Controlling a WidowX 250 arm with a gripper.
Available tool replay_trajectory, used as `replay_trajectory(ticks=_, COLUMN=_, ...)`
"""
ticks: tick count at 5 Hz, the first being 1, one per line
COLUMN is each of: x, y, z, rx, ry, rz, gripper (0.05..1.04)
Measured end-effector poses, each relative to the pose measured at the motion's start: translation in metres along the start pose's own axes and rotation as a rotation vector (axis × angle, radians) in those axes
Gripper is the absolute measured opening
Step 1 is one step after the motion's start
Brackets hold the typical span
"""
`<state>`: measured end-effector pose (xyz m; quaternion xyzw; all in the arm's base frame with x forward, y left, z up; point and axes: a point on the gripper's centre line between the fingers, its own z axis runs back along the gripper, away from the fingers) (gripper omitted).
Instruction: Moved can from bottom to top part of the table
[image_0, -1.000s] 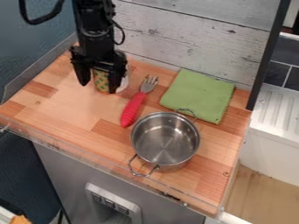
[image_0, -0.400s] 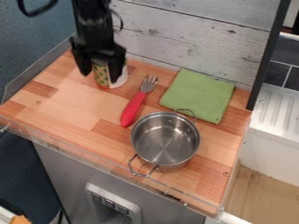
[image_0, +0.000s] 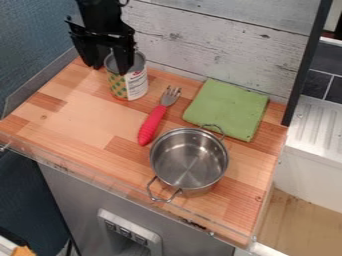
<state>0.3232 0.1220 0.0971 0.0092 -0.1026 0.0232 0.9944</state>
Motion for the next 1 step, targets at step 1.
replay_trajectory(ticks=1, x=-0.0101, y=-0.0003, z=0.0005, rx=-0.006, ry=0.029, rz=-0.021, gripper=0.999)
